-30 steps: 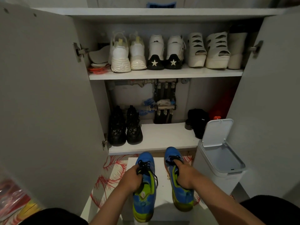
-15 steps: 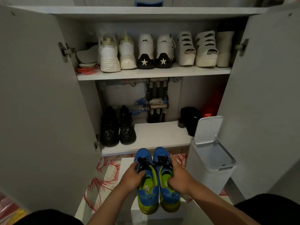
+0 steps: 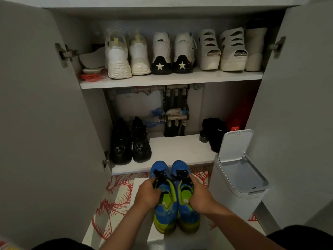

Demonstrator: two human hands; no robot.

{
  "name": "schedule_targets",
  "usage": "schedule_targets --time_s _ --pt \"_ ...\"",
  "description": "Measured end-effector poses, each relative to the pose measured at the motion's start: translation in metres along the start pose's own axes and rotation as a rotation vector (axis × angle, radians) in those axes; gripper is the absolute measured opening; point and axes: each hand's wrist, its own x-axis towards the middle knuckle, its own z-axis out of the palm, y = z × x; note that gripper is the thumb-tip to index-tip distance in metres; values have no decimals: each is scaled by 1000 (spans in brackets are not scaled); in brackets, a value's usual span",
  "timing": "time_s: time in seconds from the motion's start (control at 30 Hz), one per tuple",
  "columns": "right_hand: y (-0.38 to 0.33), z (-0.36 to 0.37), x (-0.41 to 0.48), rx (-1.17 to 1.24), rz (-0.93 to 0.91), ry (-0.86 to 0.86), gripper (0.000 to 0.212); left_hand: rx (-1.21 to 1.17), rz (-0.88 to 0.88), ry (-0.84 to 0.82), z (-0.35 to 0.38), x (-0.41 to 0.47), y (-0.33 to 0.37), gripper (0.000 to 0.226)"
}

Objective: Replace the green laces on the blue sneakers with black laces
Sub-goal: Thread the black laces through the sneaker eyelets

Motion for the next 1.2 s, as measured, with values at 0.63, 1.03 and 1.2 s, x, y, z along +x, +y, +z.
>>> schedule_targets --time_s 0.63,1.03,1.2 --pt "-18 -46 199 111 -32 169 78 -19 8 36 -3 205 19 43" --pt "1 -36 246 225 -2 135 83 -103 -39 -8 27 247 -9 57" --pt "5 -37 229 52 -52 61 103 -156 49 -80 28 221 -8 90"
